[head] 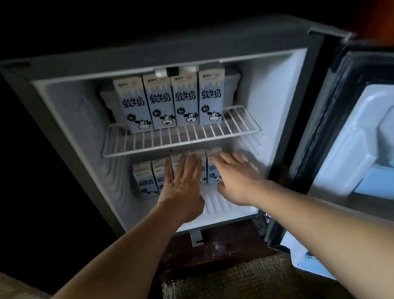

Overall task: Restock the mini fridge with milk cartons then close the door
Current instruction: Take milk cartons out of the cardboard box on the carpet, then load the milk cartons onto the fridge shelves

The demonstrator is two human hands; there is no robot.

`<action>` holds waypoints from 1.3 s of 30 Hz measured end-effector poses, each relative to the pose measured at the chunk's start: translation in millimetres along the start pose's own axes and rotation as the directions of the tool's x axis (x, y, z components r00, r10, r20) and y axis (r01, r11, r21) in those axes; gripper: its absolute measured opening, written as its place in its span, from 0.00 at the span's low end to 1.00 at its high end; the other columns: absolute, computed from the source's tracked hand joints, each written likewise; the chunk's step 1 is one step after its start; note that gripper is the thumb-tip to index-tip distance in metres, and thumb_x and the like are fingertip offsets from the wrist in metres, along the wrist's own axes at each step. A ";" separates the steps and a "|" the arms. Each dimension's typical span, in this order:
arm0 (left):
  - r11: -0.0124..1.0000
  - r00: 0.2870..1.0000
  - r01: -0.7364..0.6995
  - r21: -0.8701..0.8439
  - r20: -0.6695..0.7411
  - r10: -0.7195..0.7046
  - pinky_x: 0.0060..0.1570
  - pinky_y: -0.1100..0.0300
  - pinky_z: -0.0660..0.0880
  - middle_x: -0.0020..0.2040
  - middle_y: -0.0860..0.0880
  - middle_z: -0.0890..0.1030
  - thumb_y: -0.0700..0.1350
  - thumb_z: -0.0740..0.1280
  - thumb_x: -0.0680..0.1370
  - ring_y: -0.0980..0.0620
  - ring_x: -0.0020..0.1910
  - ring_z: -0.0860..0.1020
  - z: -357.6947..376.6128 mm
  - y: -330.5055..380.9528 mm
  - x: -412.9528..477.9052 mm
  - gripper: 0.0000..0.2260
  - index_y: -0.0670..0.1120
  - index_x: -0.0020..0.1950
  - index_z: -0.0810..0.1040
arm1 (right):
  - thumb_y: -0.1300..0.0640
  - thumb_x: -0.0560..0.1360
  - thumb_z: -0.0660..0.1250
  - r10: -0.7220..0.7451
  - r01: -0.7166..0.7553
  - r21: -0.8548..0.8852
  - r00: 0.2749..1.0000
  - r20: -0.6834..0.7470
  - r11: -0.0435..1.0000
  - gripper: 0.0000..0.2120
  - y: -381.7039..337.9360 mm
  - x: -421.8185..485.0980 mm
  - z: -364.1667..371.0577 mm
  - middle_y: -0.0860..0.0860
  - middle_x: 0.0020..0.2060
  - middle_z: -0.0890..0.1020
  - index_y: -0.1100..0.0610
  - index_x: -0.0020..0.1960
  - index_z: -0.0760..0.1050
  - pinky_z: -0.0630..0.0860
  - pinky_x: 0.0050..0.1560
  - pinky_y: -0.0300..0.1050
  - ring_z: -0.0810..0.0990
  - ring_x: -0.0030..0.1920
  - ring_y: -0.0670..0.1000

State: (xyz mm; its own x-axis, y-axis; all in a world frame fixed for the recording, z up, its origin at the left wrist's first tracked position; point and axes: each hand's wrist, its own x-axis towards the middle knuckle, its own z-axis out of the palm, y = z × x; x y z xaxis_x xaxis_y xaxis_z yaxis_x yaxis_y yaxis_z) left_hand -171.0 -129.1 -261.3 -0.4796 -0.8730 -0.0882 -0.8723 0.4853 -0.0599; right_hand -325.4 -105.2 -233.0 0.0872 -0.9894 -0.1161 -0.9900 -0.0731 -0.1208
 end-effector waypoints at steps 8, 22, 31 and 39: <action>0.995 0.993 -0.098 -0.018 0.060 0.099 0.75 0.37 0.34 0.82 0.47 0.42 0.57 0.56 0.83 0.45 0.80 0.37 -88.7 17.0 -100.6 0.35 0.45 0.82 0.40 | 0.49 0.83 0.61 -0.052 0.030 0.130 0.984 0.173 0.991 0.33 -18.5 -123.6 -72.4 0.53 0.81 0.53 0.57 0.81 0.51 0.55 0.78 0.54 0.52 0.80 0.54; 0.937 0.935 -0.348 0.006 -0.062 0.348 0.76 0.36 0.38 0.82 0.48 0.47 0.58 0.54 0.84 0.46 0.81 0.40 -253.6 157.4 -226.2 0.31 0.49 0.82 0.46 | 0.46 0.83 0.59 0.045 -0.034 0.071 0.987 -0.155 0.997 0.29 29.8 -369.8 -200.6 0.53 0.78 0.62 0.57 0.80 0.57 0.56 0.76 0.47 0.57 0.78 0.52; 0.857 0.853 -0.515 -0.007 -0.106 0.511 0.76 0.36 0.39 0.82 0.47 0.49 0.58 0.54 0.84 0.46 0.81 0.43 -256.9 289.2 -251.8 0.30 0.49 0.82 0.50 | 0.47 0.82 0.62 0.265 -0.220 0.206 0.937 -0.226 0.953 0.29 102.8 -476.8 -183.5 0.51 0.77 0.65 0.55 0.79 0.60 0.59 0.76 0.50 0.60 0.77 0.51; 0.797 0.800 -0.600 -0.071 -0.049 0.598 0.76 0.46 0.53 0.74 0.45 0.70 0.51 0.63 0.80 0.44 0.74 0.67 -160.2 372.7 -258.7 0.23 0.48 0.75 0.67 | 0.48 0.83 0.60 0.448 -0.390 0.354 0.889 -0.096 0.850 0.27 146.0 -547.9 -77.1 0.49 0.78 0.63 0.52 0.80 0.59 0.63 0.75 0.50 0.61 0.77 0.50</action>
State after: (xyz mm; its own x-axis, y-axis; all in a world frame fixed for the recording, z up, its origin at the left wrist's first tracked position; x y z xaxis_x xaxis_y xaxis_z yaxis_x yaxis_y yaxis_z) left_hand -387.2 269.9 -101.5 -0.9101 -0.4102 -0.0579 -0.4137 0.9072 0.0757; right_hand -526.3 416.5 -111.0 -0.3762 -0.9244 -0.0627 -0.8365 0.3679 -0.4062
